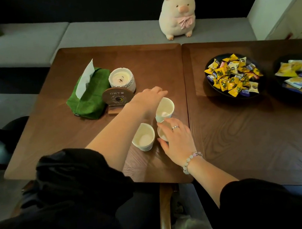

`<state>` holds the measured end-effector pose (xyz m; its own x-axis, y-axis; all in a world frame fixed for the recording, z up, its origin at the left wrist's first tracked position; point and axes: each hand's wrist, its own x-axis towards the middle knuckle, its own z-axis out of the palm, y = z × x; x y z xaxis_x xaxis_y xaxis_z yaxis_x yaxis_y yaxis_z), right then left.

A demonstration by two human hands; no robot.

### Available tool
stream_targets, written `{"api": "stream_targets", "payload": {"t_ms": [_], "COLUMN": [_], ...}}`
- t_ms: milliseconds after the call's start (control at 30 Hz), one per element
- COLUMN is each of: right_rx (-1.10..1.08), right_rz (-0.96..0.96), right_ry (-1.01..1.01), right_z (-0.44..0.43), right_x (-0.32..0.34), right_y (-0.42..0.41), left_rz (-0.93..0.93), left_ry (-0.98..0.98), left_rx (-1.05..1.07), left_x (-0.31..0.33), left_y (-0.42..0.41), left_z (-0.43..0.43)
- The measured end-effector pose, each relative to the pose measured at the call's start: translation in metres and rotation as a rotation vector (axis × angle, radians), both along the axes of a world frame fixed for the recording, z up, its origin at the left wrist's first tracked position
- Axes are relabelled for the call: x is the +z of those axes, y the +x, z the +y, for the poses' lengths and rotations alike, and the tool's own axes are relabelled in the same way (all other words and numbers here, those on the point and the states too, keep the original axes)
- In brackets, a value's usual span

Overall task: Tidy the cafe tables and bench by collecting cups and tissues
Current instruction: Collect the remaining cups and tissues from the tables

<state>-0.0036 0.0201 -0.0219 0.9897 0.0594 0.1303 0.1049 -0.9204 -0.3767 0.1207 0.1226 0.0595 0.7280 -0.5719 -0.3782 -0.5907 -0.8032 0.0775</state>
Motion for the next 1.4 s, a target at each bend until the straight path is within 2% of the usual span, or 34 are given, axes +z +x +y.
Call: {"api": "stream_targets", "payload": {"t_ms": [200,300,533,700,800,933,1200,1400], "right_rx": [0.002,0.008,0.019,0.033,0.046,0.076,-0.021,-0.057], "right_rz": [-0.012,-0.015,-0.006,-0.003,0.025,0.061,0.072,0.087], "right_ry": [-0.013,-0.017,-0.008,-0.029,-0.022,0.014,0.025,-0.065], "right_z": [-0.001,-0.002,-0.002,-0.004,-0.004,-0.008,-0.031,-0.058], "right_x": [-0.001,-0.001,-0.001,0.001,0.004,0.013,0.02,0.037], "right_y": [0.001,0.001,0.0,-0.001,-0.001,0.0,-0.006,-0.009], "left_rz": [0.078,0.038,0.045,0.003,-0.066,-0.115,-0.054,0.044], "left_ry": [0.146,0.112,-0.126,-0.431,-0.536,-0.568,-0.535,-0.47], "left_rx": [-0.067,-0.04,0.126,0.212,0.265,0.303,0.272,0.215], "left_x": [-0.021,-0.019,-0.013,0.026,0.048,0.061,0.061,0.046], "left_y": [0.007,0.009,0.003,-0.005,-0.01,-0.02,-0.057,-0.075], "left_z": [-0.021,-0.023,-0.009,0.007,0.018,0.033,0.034,0.017]}}
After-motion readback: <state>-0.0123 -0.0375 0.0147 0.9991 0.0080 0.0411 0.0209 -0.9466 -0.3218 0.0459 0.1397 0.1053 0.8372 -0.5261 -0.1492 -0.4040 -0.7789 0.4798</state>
